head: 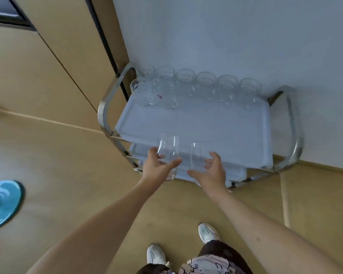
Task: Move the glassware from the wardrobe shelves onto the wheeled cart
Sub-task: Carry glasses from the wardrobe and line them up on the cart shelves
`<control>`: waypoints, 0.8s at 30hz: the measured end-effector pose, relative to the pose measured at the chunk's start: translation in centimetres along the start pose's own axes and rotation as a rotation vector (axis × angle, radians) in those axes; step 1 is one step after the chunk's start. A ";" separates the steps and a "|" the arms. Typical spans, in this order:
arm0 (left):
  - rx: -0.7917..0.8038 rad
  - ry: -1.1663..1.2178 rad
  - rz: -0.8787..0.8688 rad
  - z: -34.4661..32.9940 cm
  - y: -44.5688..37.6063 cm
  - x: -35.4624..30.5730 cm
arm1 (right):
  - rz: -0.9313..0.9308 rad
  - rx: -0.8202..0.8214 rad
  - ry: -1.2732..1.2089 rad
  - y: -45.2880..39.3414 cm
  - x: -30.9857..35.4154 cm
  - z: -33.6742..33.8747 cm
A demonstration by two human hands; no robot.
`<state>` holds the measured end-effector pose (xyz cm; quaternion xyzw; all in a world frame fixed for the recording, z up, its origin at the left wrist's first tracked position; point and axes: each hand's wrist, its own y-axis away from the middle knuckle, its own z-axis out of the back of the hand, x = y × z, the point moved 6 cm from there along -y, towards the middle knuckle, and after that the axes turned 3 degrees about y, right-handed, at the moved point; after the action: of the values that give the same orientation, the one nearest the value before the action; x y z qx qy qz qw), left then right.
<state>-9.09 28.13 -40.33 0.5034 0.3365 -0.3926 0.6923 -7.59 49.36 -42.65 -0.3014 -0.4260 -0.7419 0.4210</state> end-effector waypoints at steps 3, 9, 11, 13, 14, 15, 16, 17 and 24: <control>0.108 -0.041 -0.027 -3.0 -0.1 0.5 | -0.059 -0.094 -0.043 0.5 -3.0 1.7; 0.237 -0.031 0.071 -8.4 0.0 3.8 | -0.201 -0.189 -0.111 0.9 -9.0 3.6; 0.248 -0.025 0.096 -9.5 -0.2 5.4 | -0.220 -0.211 -0.113 0.8 -10.7 3.7; 0.258 -0.027 0.135 -10.2 -0.3 7.1 | -0.242 -0.202 -0.132 0.7 -12.4 3.3; 0.258 -0.032 0.150 -10.4 -0.4 8.0 | -0.252 -0.192 -0.142 0.8 -13.2 3.0; 0.255 -0.040 0.160 -10.6 -0.6 8.7 | -0.254 -0.186 -0.144 0.8 -13.8 2.8; 0.252 -0.048 0.166 -10.9 -0.7 9.4 | -0.252 -0.182 -0.142 0.8 -14.4 2.6; 0.248 -0.056 0.169 -11.1 -0.9 10.0 | -0.248 -0.180 -0.137 0.7 -15.0 2.3; 0.221 -0.040 0.207 -13.5 -2.7 14.2 | -0.217 -0.155 -0.101 -1.7 -18.9 0.7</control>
<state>-5.78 37.70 -57.28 0.6009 0.2235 -0.3636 0.6759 -0.23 57.37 -58.21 -0.3221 -0.4181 -0.7978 0.2916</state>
